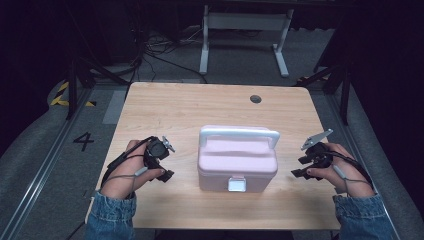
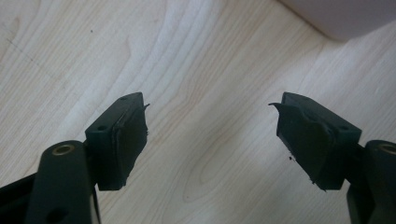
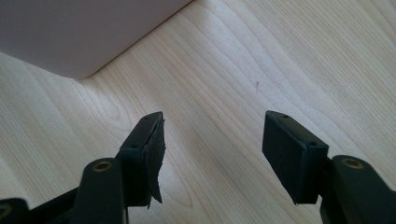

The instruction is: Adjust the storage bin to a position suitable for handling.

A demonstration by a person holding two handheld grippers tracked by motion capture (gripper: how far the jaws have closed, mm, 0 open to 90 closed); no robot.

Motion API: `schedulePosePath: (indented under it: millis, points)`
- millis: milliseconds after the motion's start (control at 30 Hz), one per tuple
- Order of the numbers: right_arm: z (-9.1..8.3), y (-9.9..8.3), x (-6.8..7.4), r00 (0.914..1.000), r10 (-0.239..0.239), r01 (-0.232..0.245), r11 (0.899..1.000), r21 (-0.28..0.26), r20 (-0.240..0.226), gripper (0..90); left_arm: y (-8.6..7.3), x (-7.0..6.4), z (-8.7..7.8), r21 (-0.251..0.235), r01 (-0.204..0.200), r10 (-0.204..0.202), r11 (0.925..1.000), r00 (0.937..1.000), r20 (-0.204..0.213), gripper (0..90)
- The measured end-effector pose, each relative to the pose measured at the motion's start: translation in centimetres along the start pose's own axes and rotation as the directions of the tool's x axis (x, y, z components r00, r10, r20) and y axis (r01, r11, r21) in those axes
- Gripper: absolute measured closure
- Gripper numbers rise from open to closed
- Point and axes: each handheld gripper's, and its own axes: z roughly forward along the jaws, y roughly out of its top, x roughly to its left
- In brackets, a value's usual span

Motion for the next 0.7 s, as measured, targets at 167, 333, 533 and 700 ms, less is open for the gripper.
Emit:
schedulePosePath:
  millis: [167,333,533,700]
  points:
    - [-0.1,-0.2,0.1,1.0000,0.002,-0.002,1.000,-0.010,0.000,40.1,0.1,0.3,-0.5,-0.096,0.050,-0.048,0.9942,0.9986,0.023,28.9]
    - [-0.3,-0.3,0.1,1.0000,0.010,-0.010,1.000,-0.019,0.003,40.0,0.5,0.4,-1.1,-0.182,0.033,-0.033,0.9827,0.9994,0.003,29.2]
    - [-0.5,-0.8,0.2,0.9998,0.017,-0.017,1.000,-0.023,0.007,40.0,1.5,0.1,-2.4,-0.245,0.061,-0.062,0.9675,0.9981,0.003,31.3]
    - [-0.6,-1.2,0.2,0.9996,0.025,-0.025,0.999,-0.023,0.013,40.0,2.2,-0.5,-3.2,-0.314,0.062,-0.051,0.9476,0.9978,0.043,33.7]
